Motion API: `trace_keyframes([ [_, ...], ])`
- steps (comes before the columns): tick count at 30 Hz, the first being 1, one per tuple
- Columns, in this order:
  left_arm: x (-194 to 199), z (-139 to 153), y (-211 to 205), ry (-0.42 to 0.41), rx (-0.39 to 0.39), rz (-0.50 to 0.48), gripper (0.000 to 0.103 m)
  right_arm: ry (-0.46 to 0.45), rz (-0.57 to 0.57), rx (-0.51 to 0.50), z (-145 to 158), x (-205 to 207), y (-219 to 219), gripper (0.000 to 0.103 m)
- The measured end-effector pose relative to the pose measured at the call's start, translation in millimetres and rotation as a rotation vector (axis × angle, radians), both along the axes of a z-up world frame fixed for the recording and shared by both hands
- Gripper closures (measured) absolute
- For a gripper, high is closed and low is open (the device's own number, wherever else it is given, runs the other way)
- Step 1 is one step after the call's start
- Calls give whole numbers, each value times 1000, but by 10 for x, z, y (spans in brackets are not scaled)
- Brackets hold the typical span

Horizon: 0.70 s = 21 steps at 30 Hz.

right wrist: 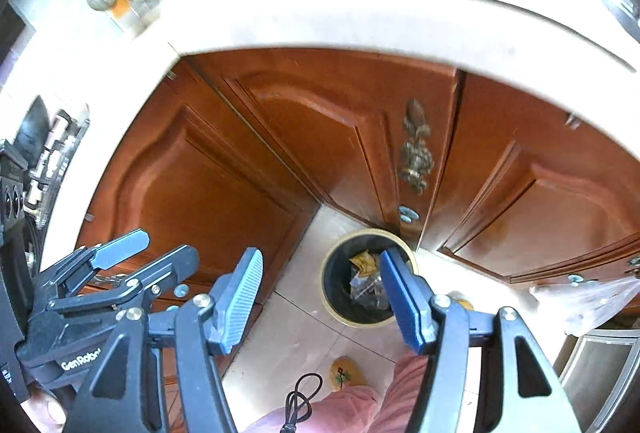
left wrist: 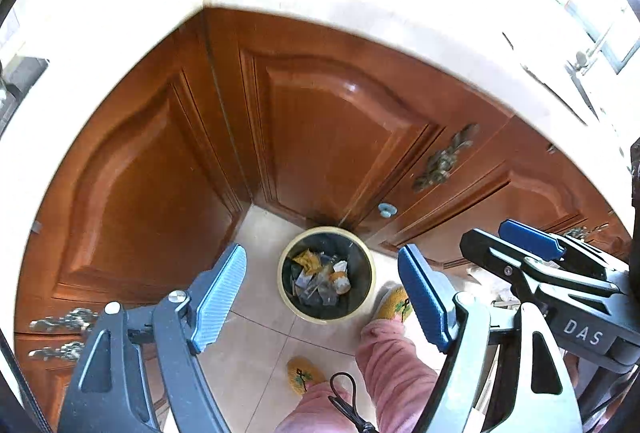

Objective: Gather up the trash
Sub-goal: 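Raise both tools back up toward the counter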

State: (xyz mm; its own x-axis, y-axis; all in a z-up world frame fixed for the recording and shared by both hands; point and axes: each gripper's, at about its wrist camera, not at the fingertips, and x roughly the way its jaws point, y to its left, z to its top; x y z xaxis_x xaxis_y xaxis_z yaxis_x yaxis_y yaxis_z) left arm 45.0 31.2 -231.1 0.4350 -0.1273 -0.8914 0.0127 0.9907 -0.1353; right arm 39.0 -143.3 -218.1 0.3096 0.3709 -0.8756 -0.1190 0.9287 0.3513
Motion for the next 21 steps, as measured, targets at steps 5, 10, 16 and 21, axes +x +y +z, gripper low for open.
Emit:
trace_keyframes([
  [5,-60,468,-52,-59,27,-23,26,-47,2,23,397,-69,-57,36],
  [10,-110,953,-110,-146,78,-56,25,-140,-4,-5,843,-131,-99,31],
  [16,-61,1481,-159,-243,79,-68,21,-247,-30,-11,1371,-96,-194,31],
  [21,82,1868,-244,-309,97,-78,21,-337,-41,-32,1822,17,-287,31],
])
